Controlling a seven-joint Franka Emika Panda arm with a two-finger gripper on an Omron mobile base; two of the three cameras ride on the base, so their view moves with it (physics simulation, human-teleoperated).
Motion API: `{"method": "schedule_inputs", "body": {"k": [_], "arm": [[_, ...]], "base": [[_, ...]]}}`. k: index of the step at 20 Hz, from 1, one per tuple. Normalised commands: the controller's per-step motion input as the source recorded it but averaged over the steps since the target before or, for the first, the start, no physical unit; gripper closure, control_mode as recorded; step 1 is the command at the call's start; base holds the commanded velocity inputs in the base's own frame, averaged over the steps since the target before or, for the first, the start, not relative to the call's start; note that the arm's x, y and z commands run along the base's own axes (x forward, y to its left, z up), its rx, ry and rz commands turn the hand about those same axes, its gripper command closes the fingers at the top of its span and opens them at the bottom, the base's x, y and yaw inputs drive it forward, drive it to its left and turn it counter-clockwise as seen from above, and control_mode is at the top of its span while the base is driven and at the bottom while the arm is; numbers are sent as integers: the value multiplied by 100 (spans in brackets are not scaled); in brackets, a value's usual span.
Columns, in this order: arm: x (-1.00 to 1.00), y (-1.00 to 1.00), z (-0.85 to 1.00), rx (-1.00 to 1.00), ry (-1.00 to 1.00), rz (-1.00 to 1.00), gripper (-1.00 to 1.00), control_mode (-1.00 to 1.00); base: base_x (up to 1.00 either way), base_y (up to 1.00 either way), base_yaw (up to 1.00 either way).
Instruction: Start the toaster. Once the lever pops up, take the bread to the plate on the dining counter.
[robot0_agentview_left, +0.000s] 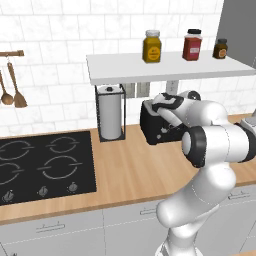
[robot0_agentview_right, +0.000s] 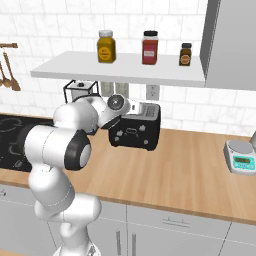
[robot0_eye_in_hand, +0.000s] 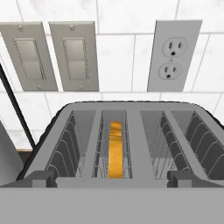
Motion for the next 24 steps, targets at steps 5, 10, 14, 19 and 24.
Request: {"method": "schedule_inputs", "body": {"k": [5, 10, 14, 19, 24], "arm": [[0, 0, 0, 0, 0, 0, -100, -100], [0, 0, 0, 0, 0, 0, -100, -100], [0, 0, 0, 0, 0, 0, -100, -100], [0, 0, 0, 0, 0, 0, -100, -100], [0, 0, 0, 0, 0, 0, -100, -100]], "base": [[0, 0, 0], [0, 0, 0], [0, 0, 0], [0, 0, 0], [0, 0, 0]]}}
